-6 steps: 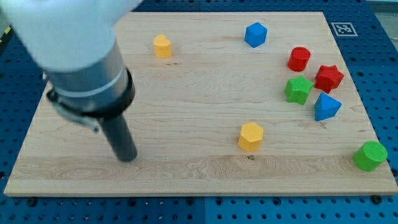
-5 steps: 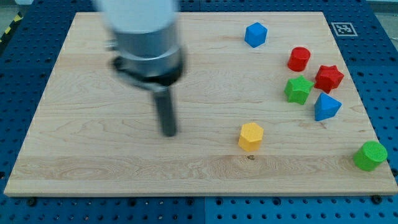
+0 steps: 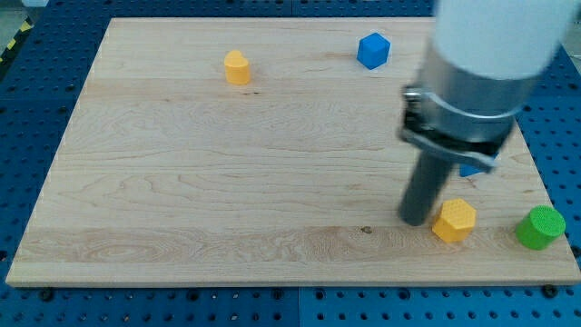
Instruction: Slide the blue cube a little bit right
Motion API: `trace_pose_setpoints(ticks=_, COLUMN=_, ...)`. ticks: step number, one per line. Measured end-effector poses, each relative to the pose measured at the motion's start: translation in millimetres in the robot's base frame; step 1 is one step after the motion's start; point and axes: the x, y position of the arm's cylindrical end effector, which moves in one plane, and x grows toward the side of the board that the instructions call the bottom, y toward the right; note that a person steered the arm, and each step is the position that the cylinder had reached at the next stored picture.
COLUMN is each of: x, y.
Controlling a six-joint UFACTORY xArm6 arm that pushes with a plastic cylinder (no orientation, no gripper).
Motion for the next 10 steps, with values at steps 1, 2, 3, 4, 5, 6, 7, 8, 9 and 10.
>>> trace_pose_setpoints(ticks=1, x=-6, y=-31)
trace_pose_setpoints(ticks=2, x=-9, y=-165)
trace_pose_setpoints(ticks=3, x=-41, y=-300)
trace_pose_setpoints(ticks=4, x=-87, y=-374)
trace_pose_setpoints(ticks=5, x=-88, y=-374)
trace_pose_setpoints(ticks=6, x=-97, y=-430)
trace_pose_setpoints(ticks=7, x=-104, y=-454)
trace_pose_setpoints(ticks=8, x=-133, y=-429)
trace_pose_setpoints(ticks=9, x=-203, y=-426)
trace_pose_setpoints(ticks=10, x=-274, y=-419)
